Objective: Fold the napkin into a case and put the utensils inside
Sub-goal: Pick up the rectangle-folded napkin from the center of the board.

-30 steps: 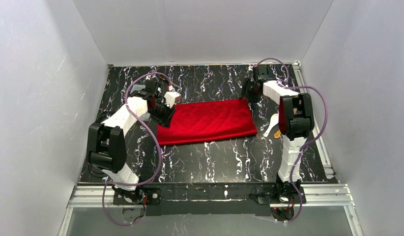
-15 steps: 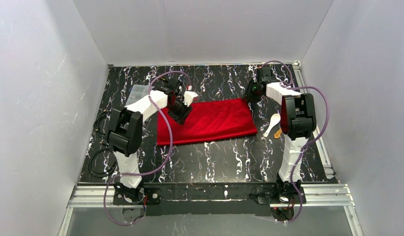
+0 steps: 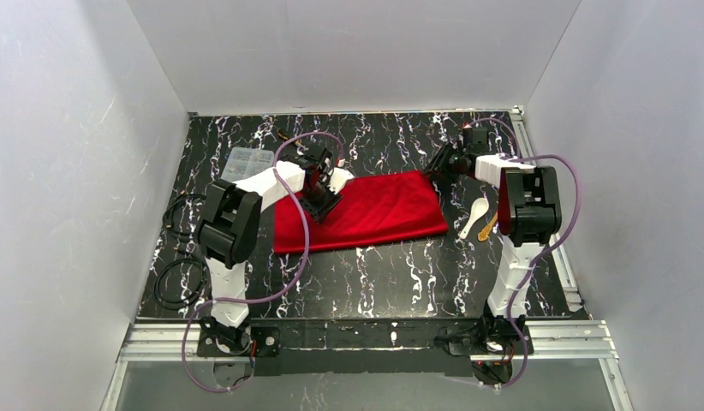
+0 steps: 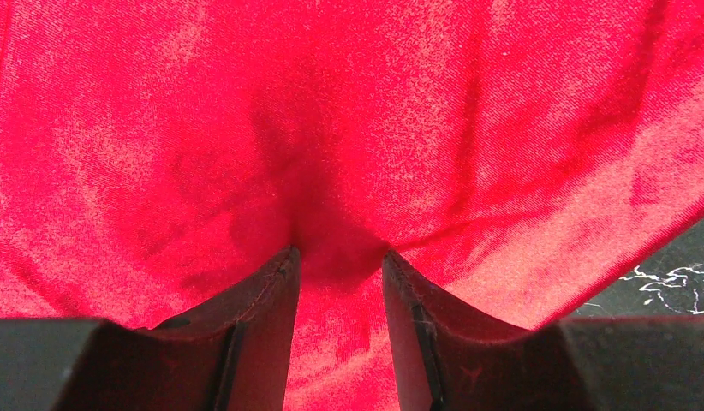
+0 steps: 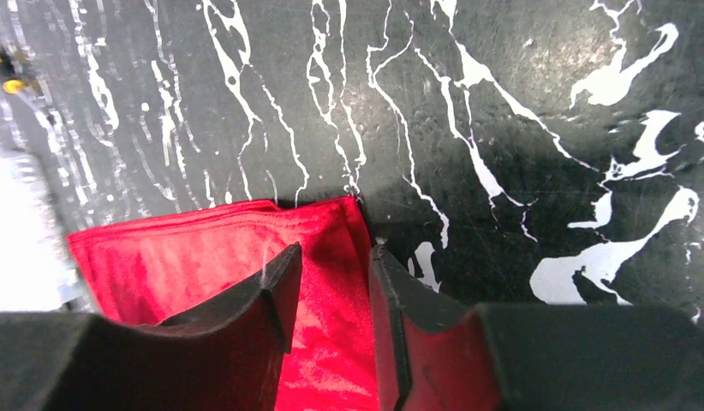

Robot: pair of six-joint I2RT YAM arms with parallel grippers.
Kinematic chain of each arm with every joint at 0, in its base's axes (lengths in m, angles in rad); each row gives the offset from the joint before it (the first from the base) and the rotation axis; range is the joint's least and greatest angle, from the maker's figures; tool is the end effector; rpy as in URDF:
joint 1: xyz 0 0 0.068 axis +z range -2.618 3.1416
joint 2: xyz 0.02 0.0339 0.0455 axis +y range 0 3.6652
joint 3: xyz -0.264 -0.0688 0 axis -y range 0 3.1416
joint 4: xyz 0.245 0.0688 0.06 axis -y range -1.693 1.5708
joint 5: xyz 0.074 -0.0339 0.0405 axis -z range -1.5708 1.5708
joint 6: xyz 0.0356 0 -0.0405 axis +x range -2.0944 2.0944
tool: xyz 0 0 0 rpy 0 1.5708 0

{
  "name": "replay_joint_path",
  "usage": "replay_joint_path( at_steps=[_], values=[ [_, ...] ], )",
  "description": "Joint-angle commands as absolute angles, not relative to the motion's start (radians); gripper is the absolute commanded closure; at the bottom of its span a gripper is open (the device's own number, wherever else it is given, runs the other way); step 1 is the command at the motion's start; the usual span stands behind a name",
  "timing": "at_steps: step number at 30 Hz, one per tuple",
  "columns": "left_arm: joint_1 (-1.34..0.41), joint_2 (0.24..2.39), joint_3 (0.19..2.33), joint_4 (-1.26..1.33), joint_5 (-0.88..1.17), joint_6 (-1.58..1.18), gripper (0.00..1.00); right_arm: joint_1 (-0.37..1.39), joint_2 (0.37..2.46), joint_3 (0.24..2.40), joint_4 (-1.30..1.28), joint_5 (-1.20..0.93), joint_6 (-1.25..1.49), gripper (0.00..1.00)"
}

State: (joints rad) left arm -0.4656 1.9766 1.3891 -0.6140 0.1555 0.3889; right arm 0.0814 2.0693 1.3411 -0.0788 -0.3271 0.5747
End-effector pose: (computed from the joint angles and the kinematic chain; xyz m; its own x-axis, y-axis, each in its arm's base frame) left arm 0.3557 -0.1849 0.1684 -0.5840 0.7126 -0.3888 0.7726 0.6349 0.0032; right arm 0.4411 0.0475 0.1493 -0.7664 0.4539 -0.4544 0.1407 0.8090 0.5707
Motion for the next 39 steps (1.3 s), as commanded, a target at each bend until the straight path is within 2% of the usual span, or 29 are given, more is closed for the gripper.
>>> replay_joint_path(
  at_steps=[1,3,6,12,25,35,39],
  values=[
    [-0.469,1.981,1.41,-0.635,0.132,0.401,0.61,0.038,2.04,1.271,-0.068,-0.4,0.613,0.51],
    [-0.471,1.986,1.41,-0.639,0.128,0.405,0.61,0.022,2.024,1.249,-0.066,-0.386,0.607,0.43],
    [-0.471,1.993,1.41,-0.643,0.126,0.409,0.61,0.011,2.013,1.239,-0.092,-0.348,0.578,0.37],
    [-0.472,2.004,1.411,-0.644,0.126,0.409,0.62,0.011,2.026,1.234,-0.135,-0.301,0.541,0.31],
    [-0.471,2.015,1.41,-0.64,0.126,0.415,0.63,0.02,2.112,1.179,-0.033,-0.499,0.613,0.31],
    [-0.471,2.012,1.403,-0.639,0.125,0.419,0.63,0.064,2.108,1.209,-0.098,-0.482,0.558,0.33],
    [-0.471,2.014,1.406,-0.639,0.126,0.421,0.63,0.066,2.08,1.212,-0.083,-0.507,0.558,0.37]
  ],
)
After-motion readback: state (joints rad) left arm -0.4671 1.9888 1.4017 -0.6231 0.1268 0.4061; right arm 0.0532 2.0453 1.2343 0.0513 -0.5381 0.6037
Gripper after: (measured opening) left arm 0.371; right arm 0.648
